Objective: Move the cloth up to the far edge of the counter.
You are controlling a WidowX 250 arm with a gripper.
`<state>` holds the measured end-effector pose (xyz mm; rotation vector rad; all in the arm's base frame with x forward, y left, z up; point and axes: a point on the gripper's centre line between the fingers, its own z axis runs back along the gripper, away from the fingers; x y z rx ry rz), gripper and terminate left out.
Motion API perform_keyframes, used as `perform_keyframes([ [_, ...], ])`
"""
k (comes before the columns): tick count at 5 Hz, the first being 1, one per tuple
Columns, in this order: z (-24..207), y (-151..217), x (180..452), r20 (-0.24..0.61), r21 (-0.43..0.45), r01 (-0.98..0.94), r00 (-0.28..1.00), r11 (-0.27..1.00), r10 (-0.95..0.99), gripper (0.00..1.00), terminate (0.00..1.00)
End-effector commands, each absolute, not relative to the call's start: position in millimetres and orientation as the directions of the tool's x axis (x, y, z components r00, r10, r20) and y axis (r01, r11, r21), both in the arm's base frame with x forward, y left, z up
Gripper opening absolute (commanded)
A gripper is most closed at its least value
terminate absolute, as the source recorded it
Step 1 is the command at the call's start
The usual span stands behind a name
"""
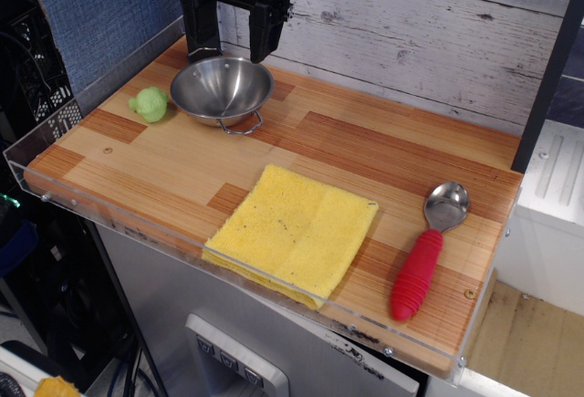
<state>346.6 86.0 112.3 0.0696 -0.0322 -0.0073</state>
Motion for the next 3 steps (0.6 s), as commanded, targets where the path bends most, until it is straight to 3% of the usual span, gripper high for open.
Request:
perform_keyframes([
  [1,112,86,347,0.032,0.070,0.006,0.999,0.998,-0.008,1.00,0.00],
  [3,98,90,327,0.050,0.100,0.046,0.997,0.994,-0.051,1.00,0.00],
])
